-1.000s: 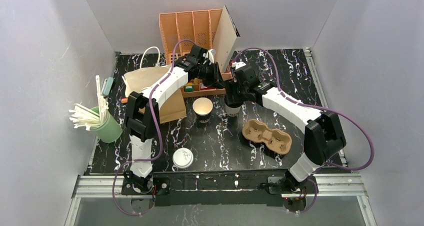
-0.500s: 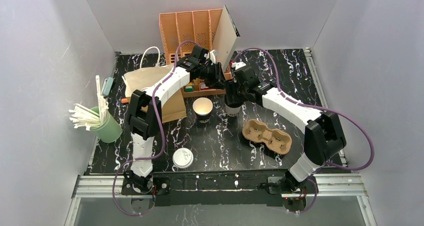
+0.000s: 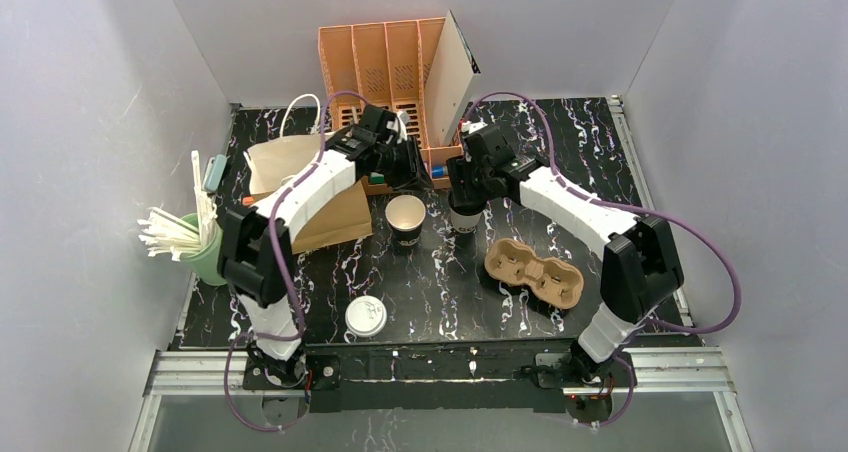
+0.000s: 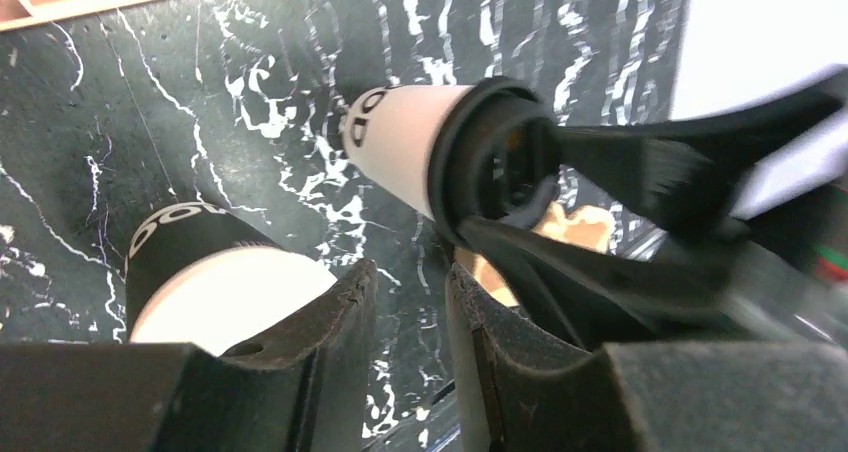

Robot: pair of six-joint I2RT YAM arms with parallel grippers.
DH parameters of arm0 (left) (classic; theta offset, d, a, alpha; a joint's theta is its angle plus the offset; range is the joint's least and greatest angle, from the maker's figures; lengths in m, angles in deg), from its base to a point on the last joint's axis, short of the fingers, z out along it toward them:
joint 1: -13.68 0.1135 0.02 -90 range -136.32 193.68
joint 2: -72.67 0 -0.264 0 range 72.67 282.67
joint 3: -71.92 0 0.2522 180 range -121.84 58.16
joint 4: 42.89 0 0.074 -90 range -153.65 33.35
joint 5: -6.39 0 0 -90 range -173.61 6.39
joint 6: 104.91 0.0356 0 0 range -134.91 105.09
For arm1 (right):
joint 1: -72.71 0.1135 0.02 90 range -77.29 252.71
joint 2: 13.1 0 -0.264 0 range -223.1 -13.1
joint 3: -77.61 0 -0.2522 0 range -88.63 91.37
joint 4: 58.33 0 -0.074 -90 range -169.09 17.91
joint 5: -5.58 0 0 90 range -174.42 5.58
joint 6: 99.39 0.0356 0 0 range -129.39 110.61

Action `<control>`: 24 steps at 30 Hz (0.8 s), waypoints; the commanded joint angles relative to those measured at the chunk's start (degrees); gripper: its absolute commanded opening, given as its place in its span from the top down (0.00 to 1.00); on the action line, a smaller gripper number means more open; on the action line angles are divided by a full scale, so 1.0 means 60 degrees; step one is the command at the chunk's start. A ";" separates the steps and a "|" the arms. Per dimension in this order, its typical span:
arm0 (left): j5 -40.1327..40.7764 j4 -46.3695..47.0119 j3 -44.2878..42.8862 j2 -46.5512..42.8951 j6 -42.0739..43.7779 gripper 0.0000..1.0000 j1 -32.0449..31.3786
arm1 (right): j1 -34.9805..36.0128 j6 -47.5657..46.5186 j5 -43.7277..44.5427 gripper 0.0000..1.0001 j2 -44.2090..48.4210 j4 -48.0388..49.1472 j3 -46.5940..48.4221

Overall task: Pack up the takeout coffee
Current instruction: Close the cup lid on the coffee cup.

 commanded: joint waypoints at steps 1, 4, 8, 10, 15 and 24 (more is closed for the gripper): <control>0.0581 -0.0125 0.0045 -0.1624 -0.0231 0.70 0.0065 | -0.0018 0.0562 -0.0025 0.48 -0.1280 -0.2712 -0.0171; 0.0469 -0.0199 -0.0066 -0.1897 -0.0260 0.69 0.0065 | -0.0022 0.0987 0.0103 0.48 -0.1441 -0.3139 0.0213; 0.0291 -0.0216 -0.0116 -0.2109 -0.0075 0.69 0.0067 | -0.0038 0.1118 0.0351 0.47 -0.1350 -0.3346 0.0311; 0.0270 -0.0217 0.0011 -0.2251 0.0003 0.69 0.0065 | -0.0036 0.1109 0.0399 0.47 -0.1267 -0.3365 0.0321; 0.0310 0.0047 0.0264 -0.2803 0.0280 0.70 0.0065 | -0.0043 0.0802 -0.0055 0.47 -0.1008 -0.3205 0.0562; -0.0064 -0.1532 -0.1654 -0.1880 0.1715 0.70 0.0065 | -0.0026 0.0153 -0.0892 0.48 -0.0286 -0.3841 0.1466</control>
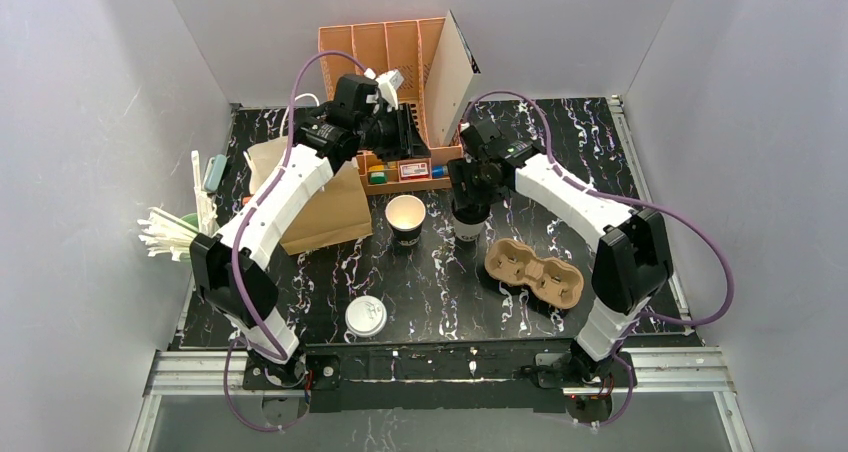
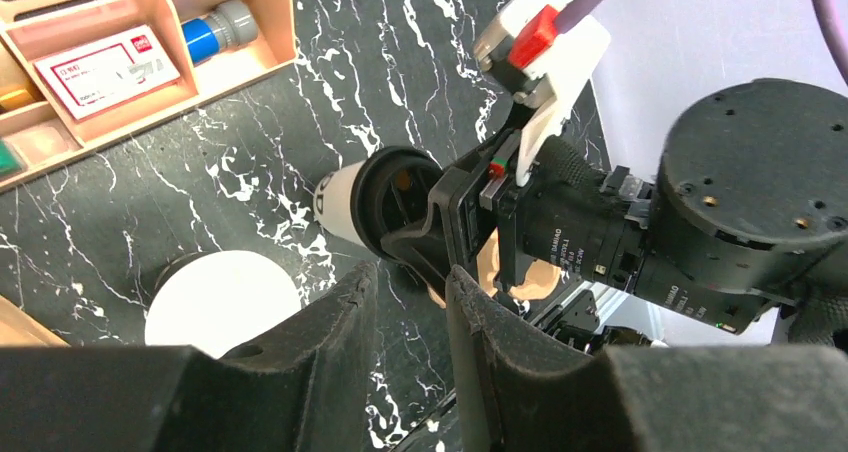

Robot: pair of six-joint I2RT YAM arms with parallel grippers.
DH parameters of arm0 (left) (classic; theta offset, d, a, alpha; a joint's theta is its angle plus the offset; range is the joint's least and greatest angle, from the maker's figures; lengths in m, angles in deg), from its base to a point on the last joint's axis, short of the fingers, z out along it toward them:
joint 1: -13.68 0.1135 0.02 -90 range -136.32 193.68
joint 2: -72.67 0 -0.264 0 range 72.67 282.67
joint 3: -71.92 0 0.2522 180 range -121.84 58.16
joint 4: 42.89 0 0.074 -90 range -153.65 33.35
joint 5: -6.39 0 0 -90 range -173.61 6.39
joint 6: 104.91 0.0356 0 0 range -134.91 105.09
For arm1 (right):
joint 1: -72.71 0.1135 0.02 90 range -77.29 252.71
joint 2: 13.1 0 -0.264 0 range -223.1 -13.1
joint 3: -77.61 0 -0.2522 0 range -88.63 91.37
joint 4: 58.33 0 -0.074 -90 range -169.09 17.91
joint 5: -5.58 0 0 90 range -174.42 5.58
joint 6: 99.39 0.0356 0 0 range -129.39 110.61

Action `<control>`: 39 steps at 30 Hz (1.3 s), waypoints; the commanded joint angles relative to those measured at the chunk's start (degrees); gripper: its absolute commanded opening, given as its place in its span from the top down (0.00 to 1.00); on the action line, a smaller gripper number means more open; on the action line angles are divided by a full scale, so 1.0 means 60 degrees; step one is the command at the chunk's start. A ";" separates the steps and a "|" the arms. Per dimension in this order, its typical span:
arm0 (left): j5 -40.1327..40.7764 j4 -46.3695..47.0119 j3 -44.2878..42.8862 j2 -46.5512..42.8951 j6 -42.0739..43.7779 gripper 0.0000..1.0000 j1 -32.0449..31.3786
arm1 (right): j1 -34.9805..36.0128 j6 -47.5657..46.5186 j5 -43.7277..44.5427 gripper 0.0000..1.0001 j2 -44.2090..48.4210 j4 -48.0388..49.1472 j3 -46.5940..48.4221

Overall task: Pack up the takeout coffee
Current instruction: Close the cup lid on the coffee cup.

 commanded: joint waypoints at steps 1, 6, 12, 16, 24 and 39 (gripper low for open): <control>-0.0258 -0.0728 -0.0126 -0.0254 0.0674 0.70 0.0014 | -0.0014 -0.0325 -0.0784 0.48 0.0526 -0.1356 -0.0252; -0.0146 -0.0881 0.0130 -0.0922 0.0744 0.69 0.0014 | -0.0010 -0.0277 -0.0986 0.48 0.0943 -0.1399 -0.0654; -0.0208 -0.0772 0.0655 -0.1482 0.0755 0.68 0.0014 | -0.0010 -0.0516 -0.0909 0.43 0.1538 -0.1263 -0.0958; -0.0181 -0.0614 0.0944 -0.1713 0.0783 0.67 0.0014 | -0.0010 -0.0679 -0.0879 0.33 0.1584 -0.1262 -0.0847; -0.0125 -0.0612 0.1154 -0.1742 0.0914 0.66 0.0014 | -0.0003 -0.0885 -0.1023 0.02 0.1736 -0.0946 -0.0661; 0.0104 -0.0378 0.1185 -0.1487 0.1835 0.53 -0.0492 | -0.0078 -0.0541 0.0102 0.02 0.2388 -0.1195 0.0157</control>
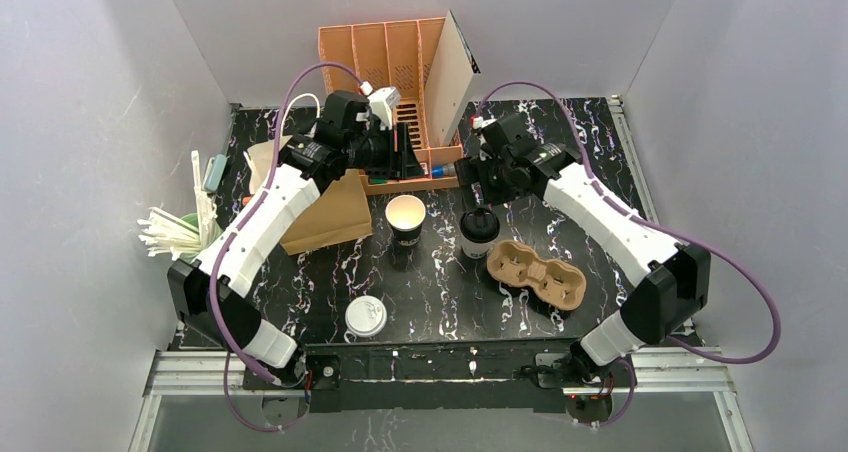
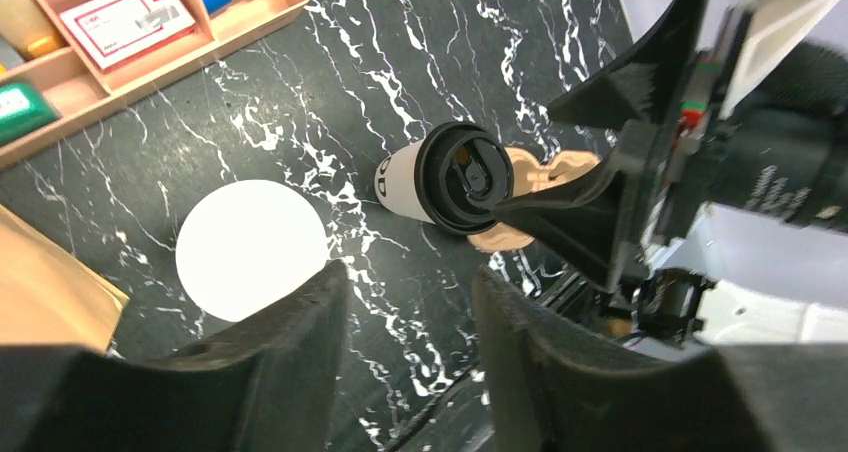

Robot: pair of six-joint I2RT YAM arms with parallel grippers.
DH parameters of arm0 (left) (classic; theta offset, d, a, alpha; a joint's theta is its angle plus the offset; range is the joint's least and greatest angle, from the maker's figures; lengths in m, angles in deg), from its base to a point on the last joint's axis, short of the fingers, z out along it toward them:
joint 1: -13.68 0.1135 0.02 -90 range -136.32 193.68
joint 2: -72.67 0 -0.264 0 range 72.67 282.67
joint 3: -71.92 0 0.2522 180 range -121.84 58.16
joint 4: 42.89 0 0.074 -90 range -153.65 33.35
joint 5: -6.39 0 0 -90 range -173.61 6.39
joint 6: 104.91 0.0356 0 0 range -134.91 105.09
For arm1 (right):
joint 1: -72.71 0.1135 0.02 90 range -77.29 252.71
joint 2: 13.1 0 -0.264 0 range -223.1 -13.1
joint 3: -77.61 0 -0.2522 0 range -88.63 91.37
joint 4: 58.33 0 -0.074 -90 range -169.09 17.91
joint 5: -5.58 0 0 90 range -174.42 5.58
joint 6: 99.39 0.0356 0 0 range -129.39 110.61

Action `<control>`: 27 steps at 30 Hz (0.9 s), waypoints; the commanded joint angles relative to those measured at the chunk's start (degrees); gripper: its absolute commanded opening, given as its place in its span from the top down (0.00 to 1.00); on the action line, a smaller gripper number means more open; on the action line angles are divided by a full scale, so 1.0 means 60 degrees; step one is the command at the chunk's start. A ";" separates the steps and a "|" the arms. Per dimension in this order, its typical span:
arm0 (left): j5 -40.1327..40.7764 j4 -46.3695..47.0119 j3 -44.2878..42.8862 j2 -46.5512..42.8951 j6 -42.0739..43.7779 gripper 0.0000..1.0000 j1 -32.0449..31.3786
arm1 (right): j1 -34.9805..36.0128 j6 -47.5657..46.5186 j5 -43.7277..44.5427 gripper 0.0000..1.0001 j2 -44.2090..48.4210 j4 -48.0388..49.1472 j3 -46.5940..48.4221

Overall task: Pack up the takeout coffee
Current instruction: Close the cup lid on the coffee cup.

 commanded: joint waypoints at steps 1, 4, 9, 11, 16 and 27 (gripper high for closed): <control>0.0081 0.0193 0.0042 0.0075 0.0900 0.48 -0.0554 | -0.0165 0.0405 0.0543 0.02 0.0748 -0.0026 0.0050; 0.0473 0.0577 0.0140 0.0295 0.1789 0.30 -0.1256 | -0.0719 0.0994 -0.0230 0.11 0.1487 0.0370 -0.0876; 0.1322 0.0981 0.0085 0.1033 0.2666 0.02 -0.2387 | -0.2363 0.1535 -0.1739 0.19 0.2821 0.1132 -0.2172; 0.1720 0.0972 -0.0048 0.1357 0.2716 0.02 -0.2784 | -0.3285 0.1608 -0.2493 0.24 0.3148 0.1288 -0.2582; 0.3400 0.1025 -0.0186 0.1856 0.2610 0.02 -0.3690 | -0.5065 0.2051 -0.3525 0.34 0.3846 0.1768 -0.3550; 0.3050 0.0586 -0.1187 0.3339 0.3236 0.02 -0.4110 | -0.5353 0.3540 -0.5214 0.43 0.4820 0.3576 -0.5371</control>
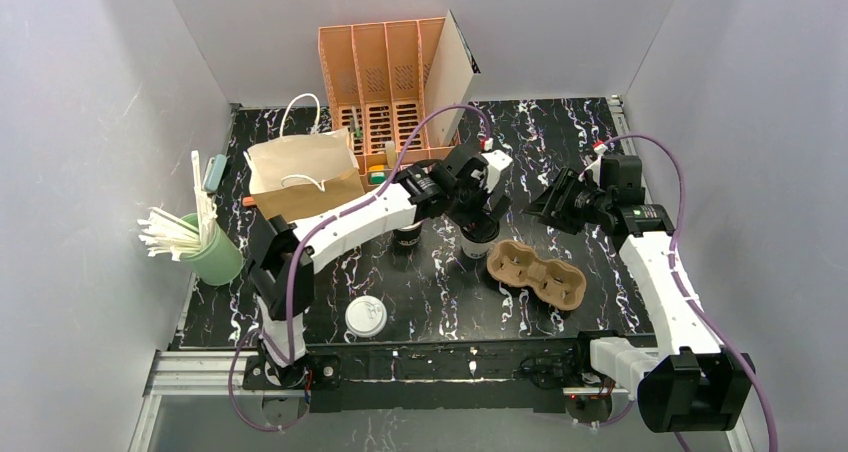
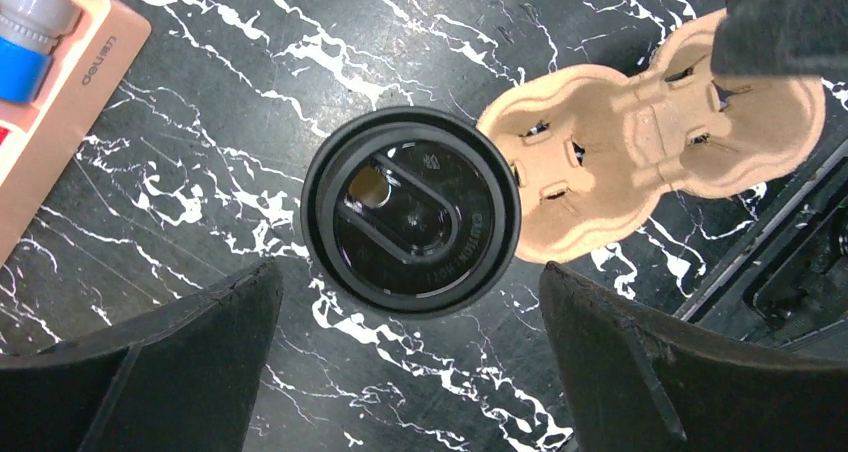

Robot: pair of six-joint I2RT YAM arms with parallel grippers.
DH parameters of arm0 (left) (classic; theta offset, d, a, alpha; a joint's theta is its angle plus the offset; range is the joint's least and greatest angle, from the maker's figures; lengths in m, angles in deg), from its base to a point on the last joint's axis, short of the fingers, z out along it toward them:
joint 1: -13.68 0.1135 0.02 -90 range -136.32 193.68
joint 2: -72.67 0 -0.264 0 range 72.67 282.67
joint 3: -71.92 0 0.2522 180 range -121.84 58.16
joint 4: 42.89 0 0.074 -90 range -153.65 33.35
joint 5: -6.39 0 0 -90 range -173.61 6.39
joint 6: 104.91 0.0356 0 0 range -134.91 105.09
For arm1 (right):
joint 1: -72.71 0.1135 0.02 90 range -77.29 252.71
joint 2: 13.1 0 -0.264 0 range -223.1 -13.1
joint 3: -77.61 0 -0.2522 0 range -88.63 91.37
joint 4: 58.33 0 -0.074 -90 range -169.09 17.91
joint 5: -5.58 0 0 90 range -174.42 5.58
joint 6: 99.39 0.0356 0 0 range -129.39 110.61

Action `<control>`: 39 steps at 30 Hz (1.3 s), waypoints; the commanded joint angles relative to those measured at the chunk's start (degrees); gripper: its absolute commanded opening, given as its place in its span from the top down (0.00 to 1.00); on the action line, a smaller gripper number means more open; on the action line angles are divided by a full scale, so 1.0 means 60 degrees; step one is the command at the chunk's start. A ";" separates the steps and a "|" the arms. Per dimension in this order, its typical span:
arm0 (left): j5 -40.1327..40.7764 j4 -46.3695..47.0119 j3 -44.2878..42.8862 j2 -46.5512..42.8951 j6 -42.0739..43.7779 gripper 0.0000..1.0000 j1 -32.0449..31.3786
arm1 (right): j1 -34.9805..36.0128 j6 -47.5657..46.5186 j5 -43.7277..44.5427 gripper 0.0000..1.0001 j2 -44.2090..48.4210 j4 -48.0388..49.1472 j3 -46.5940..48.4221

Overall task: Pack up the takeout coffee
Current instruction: Close the cup lid on the coffee cup.

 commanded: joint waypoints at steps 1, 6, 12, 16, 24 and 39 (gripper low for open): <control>-0.0271 -0.0527 -0.0879 0.0465 0.0475 0.04 -0.0012 | -0.0049 0.0466 -0.1126 0.44 0.0115 0.1064 -0.0271; -0.0270 -0.1081 -0.1764 0.1201 0.0257 0.12 -0.0014 | -0.0048 0.0477 -0.1222 0.47 0.0178 0.1157 -0.0442; -0.0169 -0.1381 -0.2252 0.1567 0.0106 0.16 -0.0012 | -0.0038 0.0440 -0.1273 0.47 0.0158 0.1163 -0.0600; -0.0167 -0.1478 -0.2323 0.1625 0.0105 0.19 -0.0012 | -0.0038 0.0412 -0.1301 0.47 0.0110 0.1209 -0.0721; -0.0196 -0.1490 -0.2204 0.1685 0.0113 0.23 -0.0012 | -0.0039 0.0429 -0.1663 0.47 -0.0030 0.1343 -0.0997; -0.0432 -0.1502 -0.2020 0.1729 0.0117 0.38 -0.0012 | -0.0025 0.0815 -0.3150 0.50 -0.0623 0.2213 -0.1952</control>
